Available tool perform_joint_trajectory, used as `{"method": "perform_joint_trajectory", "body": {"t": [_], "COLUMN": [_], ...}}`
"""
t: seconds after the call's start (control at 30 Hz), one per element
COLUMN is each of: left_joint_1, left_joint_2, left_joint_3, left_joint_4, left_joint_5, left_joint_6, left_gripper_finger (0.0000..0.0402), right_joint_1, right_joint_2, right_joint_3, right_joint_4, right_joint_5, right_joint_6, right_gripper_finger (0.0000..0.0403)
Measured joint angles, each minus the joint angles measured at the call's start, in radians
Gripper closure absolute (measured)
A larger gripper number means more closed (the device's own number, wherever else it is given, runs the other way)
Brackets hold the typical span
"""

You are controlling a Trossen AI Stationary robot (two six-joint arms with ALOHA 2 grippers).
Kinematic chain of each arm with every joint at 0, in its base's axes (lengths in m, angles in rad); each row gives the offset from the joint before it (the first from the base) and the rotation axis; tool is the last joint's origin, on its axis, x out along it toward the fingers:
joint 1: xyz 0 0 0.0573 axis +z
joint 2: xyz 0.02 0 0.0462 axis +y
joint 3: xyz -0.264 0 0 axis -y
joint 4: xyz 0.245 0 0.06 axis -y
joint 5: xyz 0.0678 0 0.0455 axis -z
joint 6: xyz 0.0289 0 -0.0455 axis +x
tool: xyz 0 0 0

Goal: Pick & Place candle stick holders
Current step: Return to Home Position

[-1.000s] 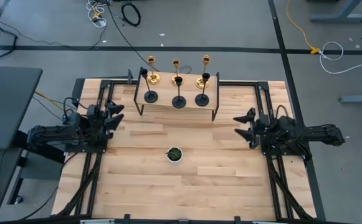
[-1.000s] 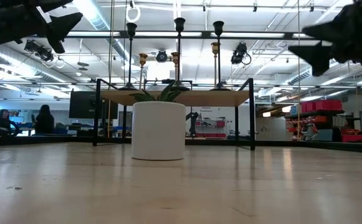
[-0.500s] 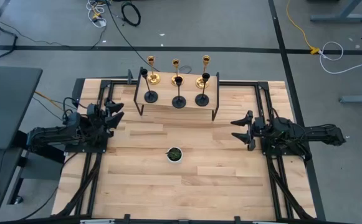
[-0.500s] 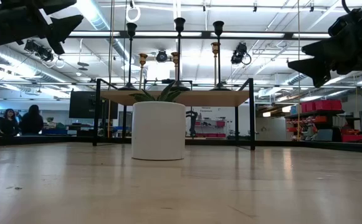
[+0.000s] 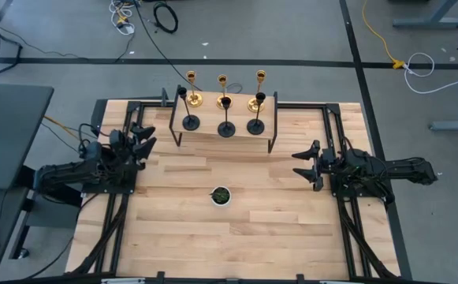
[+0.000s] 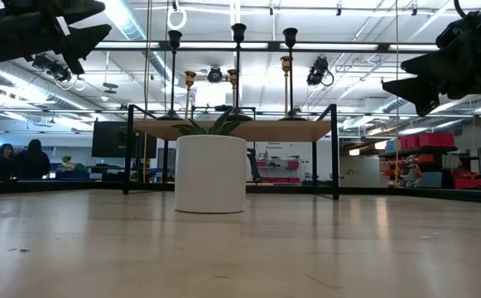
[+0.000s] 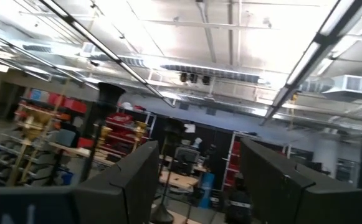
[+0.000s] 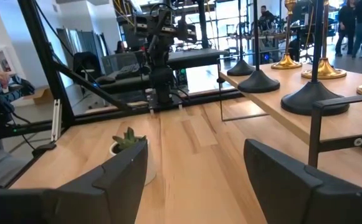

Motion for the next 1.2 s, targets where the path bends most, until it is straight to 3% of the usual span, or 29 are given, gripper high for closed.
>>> {"method": "perform_joint_trajectory", "body": {"t": [0.23, 1.2], "left_joint_1": [-0.088, -0.088], "left_joint_2": [0.0, 0.005], "left_joint_3": [0.0, 0.0], "left_joint_4": [-0.002, -0.008], "left_joint_5": [0.011, 0.046], "left_joint_6": [-0.001, 0.0], "left_gripper_finger": [0.0179, 0.0179], "right_joint_1": [0.0, 0.0], "right_joint_2": [0.0, 0.0], "right_joint_3": [0.0, 0.0], "right_joint_4": [0.0, 0.0], "right_joint_5": [0.0, 0.0], "right_joint_6": [0.0, 0.0], "right_gripper_finger": [0.0138, 0.0138]}}
